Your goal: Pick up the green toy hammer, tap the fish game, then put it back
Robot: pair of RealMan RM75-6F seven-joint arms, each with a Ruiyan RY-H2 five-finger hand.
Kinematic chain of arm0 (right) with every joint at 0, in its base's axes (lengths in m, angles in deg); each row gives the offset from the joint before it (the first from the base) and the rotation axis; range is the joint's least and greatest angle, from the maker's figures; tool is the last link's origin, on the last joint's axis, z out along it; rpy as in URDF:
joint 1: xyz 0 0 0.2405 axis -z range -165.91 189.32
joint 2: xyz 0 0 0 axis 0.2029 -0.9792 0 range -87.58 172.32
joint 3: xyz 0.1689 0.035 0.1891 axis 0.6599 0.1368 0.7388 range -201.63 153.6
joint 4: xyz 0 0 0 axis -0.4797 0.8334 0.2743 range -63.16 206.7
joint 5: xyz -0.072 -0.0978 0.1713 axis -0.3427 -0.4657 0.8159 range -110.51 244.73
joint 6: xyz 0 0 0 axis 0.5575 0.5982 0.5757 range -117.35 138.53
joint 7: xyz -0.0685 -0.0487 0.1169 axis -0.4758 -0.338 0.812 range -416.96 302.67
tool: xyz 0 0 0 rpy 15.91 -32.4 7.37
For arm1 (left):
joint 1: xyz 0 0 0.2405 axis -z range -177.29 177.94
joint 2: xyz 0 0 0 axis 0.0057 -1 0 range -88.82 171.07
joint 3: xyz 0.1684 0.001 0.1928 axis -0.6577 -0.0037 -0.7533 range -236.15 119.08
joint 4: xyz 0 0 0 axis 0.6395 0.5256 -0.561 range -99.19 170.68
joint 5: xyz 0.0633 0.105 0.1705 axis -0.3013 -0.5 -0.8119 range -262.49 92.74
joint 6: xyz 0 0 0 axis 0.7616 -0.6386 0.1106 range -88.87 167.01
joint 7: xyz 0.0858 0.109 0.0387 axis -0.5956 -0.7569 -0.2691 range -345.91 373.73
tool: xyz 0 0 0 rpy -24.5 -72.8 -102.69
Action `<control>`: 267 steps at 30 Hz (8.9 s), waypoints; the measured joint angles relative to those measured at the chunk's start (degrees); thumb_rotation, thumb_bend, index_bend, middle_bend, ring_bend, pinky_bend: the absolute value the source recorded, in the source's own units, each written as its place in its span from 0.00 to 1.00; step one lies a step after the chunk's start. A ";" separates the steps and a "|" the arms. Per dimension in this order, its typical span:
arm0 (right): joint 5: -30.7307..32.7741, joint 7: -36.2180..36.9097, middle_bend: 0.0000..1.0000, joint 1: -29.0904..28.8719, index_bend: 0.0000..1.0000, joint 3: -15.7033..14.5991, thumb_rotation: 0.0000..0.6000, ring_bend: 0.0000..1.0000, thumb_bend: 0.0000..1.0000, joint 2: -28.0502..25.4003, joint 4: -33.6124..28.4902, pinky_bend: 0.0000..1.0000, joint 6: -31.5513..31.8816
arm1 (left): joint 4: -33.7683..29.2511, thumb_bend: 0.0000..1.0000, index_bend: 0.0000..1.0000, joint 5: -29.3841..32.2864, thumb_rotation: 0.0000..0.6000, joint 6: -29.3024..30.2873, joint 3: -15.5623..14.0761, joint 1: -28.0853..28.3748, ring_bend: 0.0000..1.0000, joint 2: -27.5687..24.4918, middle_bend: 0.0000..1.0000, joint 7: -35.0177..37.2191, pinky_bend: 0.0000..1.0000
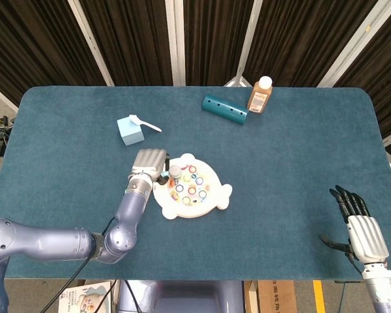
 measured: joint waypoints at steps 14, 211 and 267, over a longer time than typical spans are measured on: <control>0.29 0.10 0.00 0.09 0.00 0.08 1.00 0.00 0.18 -0.06 -0.15 0.00 0.01 | 3.02 0.67 0.67 0.61 1.00 -1.06 -1.39 -0.11 0.42 1.19 0.56 0.31 0.50; -1.16 -3.79 0.00 0.69 0.00 -0.08 1.00 0.00 0.18 0.67 0.12 0.00 1.74 | -2.26 0.32 0.40 -31.75 1.00 -8.49 -22.53 -21.35 0.29 -13.53 0.36 18.52 0.44; -1.90 -5.01 0.00 0.72 0.00 -0.52 1.00 0.00 0.19 0.44 0.16 0.00 1.77 | -12.62 0.07 0.00 -47.81 1.00 2.60 -21.48 -30.72 0.00 -21.26 0.00 25.38 0.01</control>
